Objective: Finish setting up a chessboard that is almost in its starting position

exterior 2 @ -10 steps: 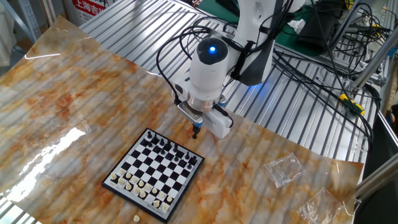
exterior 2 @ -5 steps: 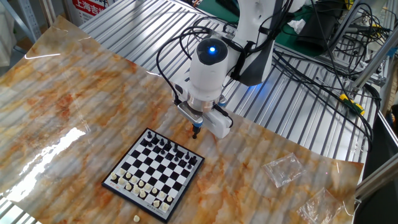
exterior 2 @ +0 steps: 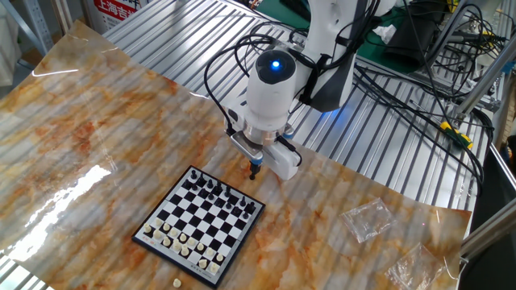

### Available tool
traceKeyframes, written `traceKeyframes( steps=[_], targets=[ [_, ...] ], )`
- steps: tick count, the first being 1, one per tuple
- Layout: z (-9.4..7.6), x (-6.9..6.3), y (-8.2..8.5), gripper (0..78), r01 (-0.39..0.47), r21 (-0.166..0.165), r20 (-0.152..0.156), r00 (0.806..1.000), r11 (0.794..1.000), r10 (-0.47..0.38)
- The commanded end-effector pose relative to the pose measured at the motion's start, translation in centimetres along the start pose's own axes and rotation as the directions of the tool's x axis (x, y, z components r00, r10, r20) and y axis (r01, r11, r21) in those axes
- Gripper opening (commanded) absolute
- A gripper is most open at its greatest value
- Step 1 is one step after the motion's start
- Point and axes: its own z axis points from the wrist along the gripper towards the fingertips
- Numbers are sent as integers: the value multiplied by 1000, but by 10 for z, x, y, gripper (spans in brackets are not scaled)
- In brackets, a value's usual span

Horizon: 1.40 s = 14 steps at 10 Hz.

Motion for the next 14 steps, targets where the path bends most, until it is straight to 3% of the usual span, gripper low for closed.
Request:
traceKeyframes(
  steps=[1,11,14],
  targets=[
    [2,0,1,774,-25,-7,10,1000,1000,25],
    [2,0,1,774,-25,-7,10,1000,1000,25],
    [9,-1,3,774,-16,-5,8,1000,1000,16]
  ],
)
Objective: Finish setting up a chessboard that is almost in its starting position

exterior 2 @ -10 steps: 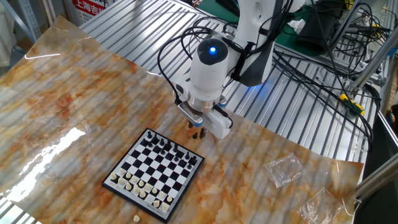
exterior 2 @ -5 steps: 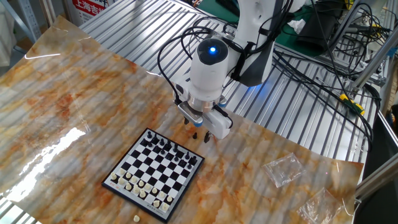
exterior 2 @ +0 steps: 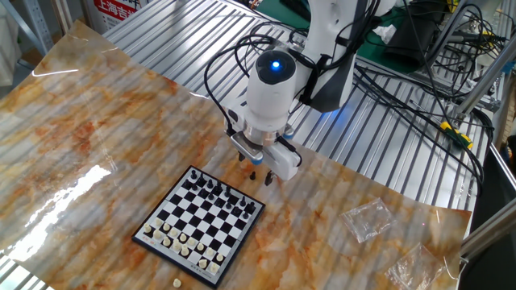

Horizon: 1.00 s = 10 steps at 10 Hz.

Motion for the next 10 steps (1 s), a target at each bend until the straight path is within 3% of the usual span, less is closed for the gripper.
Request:
traceKeyframes(
  steps=[1,7,8,10],
  targets=[
    [6,-2,2,774,7,1,0,1000,1000,-7],
    [6,-2,2,774,11,2,2,1000,1000,-11],
    [6,-2,2,12,12,2,2,1000,1000,-12],
    [6,-2,2,12,12,2,2,1000,1000,-12]
  ],
)
